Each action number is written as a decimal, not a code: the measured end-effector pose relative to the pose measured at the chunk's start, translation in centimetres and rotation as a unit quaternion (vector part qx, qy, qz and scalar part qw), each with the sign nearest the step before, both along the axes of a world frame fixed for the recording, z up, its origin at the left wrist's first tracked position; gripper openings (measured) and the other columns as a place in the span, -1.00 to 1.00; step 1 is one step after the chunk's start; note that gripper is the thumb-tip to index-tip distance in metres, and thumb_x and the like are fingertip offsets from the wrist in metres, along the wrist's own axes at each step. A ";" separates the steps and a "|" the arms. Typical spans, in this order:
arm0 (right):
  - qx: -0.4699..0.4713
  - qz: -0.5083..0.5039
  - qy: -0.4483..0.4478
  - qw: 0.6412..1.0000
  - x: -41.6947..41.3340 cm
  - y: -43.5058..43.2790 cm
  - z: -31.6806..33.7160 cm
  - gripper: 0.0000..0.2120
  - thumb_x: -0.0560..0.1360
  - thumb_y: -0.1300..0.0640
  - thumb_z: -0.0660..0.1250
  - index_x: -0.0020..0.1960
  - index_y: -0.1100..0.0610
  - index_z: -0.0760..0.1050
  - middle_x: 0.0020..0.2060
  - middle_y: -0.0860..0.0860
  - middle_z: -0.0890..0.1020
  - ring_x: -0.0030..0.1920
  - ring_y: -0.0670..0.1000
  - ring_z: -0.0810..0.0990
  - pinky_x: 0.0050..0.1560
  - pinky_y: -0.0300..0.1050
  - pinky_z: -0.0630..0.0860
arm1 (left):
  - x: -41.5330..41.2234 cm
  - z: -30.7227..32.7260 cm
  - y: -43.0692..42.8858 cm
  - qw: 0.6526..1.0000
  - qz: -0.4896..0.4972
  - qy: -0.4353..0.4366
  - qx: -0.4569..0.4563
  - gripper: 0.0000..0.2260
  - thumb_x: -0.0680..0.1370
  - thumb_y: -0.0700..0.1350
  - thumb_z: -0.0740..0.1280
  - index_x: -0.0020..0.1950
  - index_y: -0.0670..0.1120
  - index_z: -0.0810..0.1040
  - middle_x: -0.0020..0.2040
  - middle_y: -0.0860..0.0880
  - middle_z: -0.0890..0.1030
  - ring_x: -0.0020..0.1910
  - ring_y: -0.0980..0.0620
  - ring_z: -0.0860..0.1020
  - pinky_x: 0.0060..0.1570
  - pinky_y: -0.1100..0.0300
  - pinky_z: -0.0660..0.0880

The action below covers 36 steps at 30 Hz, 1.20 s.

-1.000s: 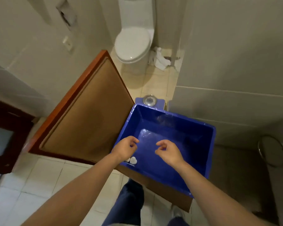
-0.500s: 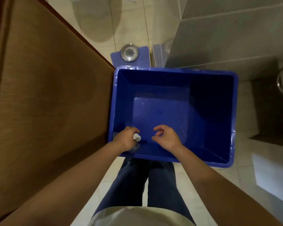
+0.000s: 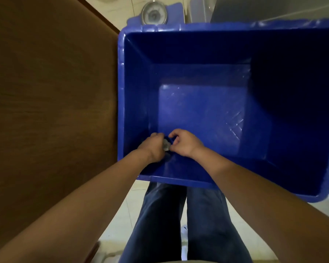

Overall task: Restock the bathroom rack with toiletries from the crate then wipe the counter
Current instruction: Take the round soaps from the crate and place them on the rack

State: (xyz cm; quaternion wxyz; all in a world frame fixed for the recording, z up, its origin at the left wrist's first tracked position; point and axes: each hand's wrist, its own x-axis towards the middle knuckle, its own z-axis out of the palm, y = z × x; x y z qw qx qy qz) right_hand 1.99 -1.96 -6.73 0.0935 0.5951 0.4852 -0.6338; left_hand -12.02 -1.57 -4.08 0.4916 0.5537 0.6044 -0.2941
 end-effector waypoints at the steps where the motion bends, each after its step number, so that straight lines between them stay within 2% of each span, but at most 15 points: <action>1: 0.008 0.018 -0.001 1.000 -0.2 0.2 -0.5 -0.65 0.43 0.09 0.41 0.19 -0.01 0.48 -0.11 -0.06 0.58 -0.02 0.03 0.60 0.04 -0.02 0.55 | 0.0 -0.3 -0.1 1.000 0.010 0.003 0.006 -0.61 0.52 -0.17 0.33 0.33 -0.13 0.37 0.28 -0.18 0.39 0.16 -0.17 0.50 0.17 -0.05 0.46; 4: 0.030 0.068 -0.004 0.997 -0.5 0.5 -1.7 -0.63 0.44 0.06 0.39 0.23 -0.03 0.47 -0.05 -0.07 0.56 0.01 0.01 0.57 -0.06 -0.12 0.48 | 0.1 -0.9 -0.2 0.999 0.021 0.018 0.016 -0.54 0.51 -0.15 0.35 0.38 -0.13 0.30 0.31 -0.20 0.38 0.22 -0.19 0.47 0.20 -0.06 0.45; 8: 0.042 0.106 -0.001 0.993 -0.7 0.3 -2.5 -0.67 0.46 0.02 0.34 0.22 -0.06 0.48 -0.09 -0.08 0.53 -0.08 0.01 0.51 -0.16 -0.16 0.38 | 0.0 -1.2 -0.1 0.999 0.036 0.034 0.014 -0.48 0.52 -0.23 0.31 0.43 -0.16 0.19 0.37 -0.22 0.33 0.30 -0.21 0.40 0.27 -0.02 0.38; 12: 0.038 0.107 -0.002 0.994 -0.9 0.5 -2.8 -0.72 0.45 0.07 0.35 0.16 -0.07 0.49 -0.15 -0.08 0.52 -0.11 0.01 0.53 -0.21 -0.14 0.41 | -0.1 -0.9 0.2 0.998 0.037 0.039 0.021 -0.46 0.51 -0.26 0.31 0.44 -0.16 0.18 0.36 -0.23 0.35 0.31 -0.20 0.37 0.28 -0.03 0.37; 18: 0.020 0.116 -0.020 0.993 -1.1 1.1 -3.0 -0.80 0.40 0.09 0.40 0.02 -0.01 0.50 -0.08 -0.05 0.61 -0.06 0.03 0.59 -0.08 -0.05 0.56 | 0.4 -0.5 0.6 0.996 -0.047 0.077 0.020 -0.51 0.54 -0.20 0.30 0.43 -0.18 0.23 0.36 -0.23 0.35 0.32 -0.21 0.32 0.24 -0.01 0.34; 23: 0.020 0.115 -0.010 0.993 -1.1 1.5 -2.9 -0.87 0.39 0.06 0.42 -0.08 0.00 0.57 -0.15 -0.04 0.65 -0.12 0.02 0.61 -0.21 -0.11 0.52 | 0.7 -0.6 1.2 0.988 -0.115 0.106 0.015 -0.61 0.55 -0.23 0.27 0.36 -0.17 0.30 0.31 -0.22 0.40 0.29 -0.20 0.34 0.23 -0.03 0.41; 28: 0.053 0.117 -0.005 0.992 -1.1 1.1 -2.9 -0.80 0.36 -0.06 0.47 -0.12 0.01 0.55 -0.20 -0.06 0.62 -0.18 0.01 0.57 -0.28 -0.18 0.44 | 1.2 -0.5 1.0 0.984 -0.136 0.115 0.016 -0.68 0.55 -0.25 0.26 0.28 -0.18 0.30 0.23 -0.21 0.43 0.16 -0.21 0.49 0.02 -0.02 0.45; 31: 0.076 0.127 -0.005 0.989 -1.3 0.9 -2.9 -0.82 0.37 -0.03 0.46 -0.11 0.02 0.55 -0.17 -0.06 0.63 -0.15 0.01 0.58 -0.20 -0.14 0.52 | 1.1 -0.7 1.0 0.980 -0.157 0.122 0.025 -0.69 0.56 -0.26 0.25 0.27 -0.17 0.29 0.21 -0.20 0.46 0.11 -0.20 0.53 -0.07 0.00 0.45; 36: 0.027 0.075 0.012 0.997 -0.8 1.1 -2.8 -0.86 0.33 0.03 0.47 -0.17 0.01 0.55 -0.21 -0.07 0.65 -0.17 -0.02 0.62 -0.16 -0.07 0.60 | 1.0 -1.1 0.9 0.971 -0.190 0.139 0.051 -0.71 0.56 -0.26 0.27 0.22 -0.18 0.27 0.07 -0.16 0.56 -0.01 -0.16 0.58 -0.23 0.05 0.39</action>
